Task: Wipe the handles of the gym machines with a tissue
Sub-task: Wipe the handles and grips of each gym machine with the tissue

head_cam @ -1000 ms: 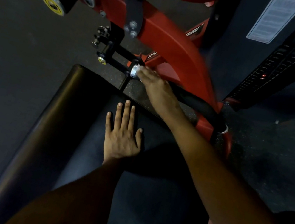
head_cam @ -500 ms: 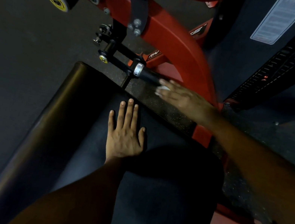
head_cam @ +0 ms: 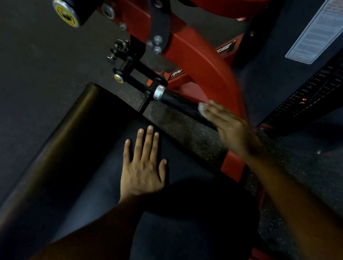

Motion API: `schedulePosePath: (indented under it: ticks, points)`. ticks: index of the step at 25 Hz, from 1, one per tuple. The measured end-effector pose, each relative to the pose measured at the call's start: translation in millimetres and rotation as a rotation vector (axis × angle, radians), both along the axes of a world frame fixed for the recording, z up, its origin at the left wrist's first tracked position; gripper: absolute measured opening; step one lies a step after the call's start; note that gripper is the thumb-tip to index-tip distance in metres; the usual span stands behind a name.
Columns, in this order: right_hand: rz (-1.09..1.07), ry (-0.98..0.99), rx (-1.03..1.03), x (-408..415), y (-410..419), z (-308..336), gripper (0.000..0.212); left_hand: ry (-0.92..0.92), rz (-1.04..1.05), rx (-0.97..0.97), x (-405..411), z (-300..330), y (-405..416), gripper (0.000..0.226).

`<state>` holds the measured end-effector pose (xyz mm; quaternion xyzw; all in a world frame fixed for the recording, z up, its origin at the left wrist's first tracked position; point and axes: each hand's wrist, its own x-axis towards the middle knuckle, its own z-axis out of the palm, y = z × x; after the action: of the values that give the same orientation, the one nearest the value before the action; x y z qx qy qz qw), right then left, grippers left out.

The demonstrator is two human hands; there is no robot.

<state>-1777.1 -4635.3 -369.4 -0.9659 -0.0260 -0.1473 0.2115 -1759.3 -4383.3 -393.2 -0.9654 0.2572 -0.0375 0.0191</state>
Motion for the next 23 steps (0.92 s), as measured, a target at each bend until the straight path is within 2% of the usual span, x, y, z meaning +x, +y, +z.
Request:
schedulePosePath:
  ticks: [3, 4, 5, 7, 8, 10, 11, 12, 13, 14, 16, 17, 20, 21, 23]
  points:
    - [-0.351, 0.074, 0.167, 8, 6, 9, 0.036, 0.004, -0.002, -0.011, -1, 0, -1, 0.066]
    - [-0.366, 0.130, 0.172, 27, 21, 25, 0.036, 0.009, 0.001, -0.012, -1, 1, -2, 0.066]
    - [-0.311, 0.225, 0.263, 57, 33, 34, 0.036, 0.013, 0.004, -0.009, -1, 1, -3, 0.066]
    - [-0.136, 0.434, 0.547, 100, 52, 47, 0.035, 0.011, 0.007, 0.005, 0, 2, -3, 0.066]
    - [-0.141, 0.467, 0.641, 108, 52, 48, 0.034, 0.006, 0.007, 0.010, 1, 1, -2, 0.066]
    - [-0.205, 0.542, 0.602, 94, 39, 46, 0.028, 0.003, 0.004, 0.010, 1, 0, 0, 0.066]
    - [-0.247, 0.561, 0.549, 79, 32, 49, 0.032, 0.001, 0.004, 0.005, 0, 0, 0, 0.067]
    - [-0.318, 0.556, 0.639, 64, 25, 55, 0.043, 0.000, 0.003, 0.003, 0, 0, 0, 0.067]
    - [-0.290, 0.529, 0.776, 59, 20, 58, 0.054, 0.000, 0.001, 0.001, 0, -1, 0, 0.067]
    - [-0.272, 0.544, 0.791, 59, 15, 60, 0.054, 0.003, -0.002, -0.003, 0, -1, -1, 0.067]
    - [-0.293, 0.697, 0.585, 73, 23, 68, 0.042, 0.007, -0.005, 0.000, 0, -1, -2, 0.067]
    - [-0.315, 0.656, 0.495, 87, 30, 62, 0.034, 0.008, -0.005, 0.008, 0, -1, -2, 0.067]
    - [-0.241, 0.429, 0.424, 122, 74, 44, 0.019, -0.005, -0.009, 0.023, 3, 0, -1, 0.067]
    - [-0.235, 0.373, 0.375, 115, 84, 39, 0.019, -0.013, -0.010, 0.019, 3, 0, -1, 0.067]
    - [-0.301, 0.167, 0.282, 64, 82, 18, 0.046, -0.021, -0.018, 0.004, 3, 1, -2, 0.067]
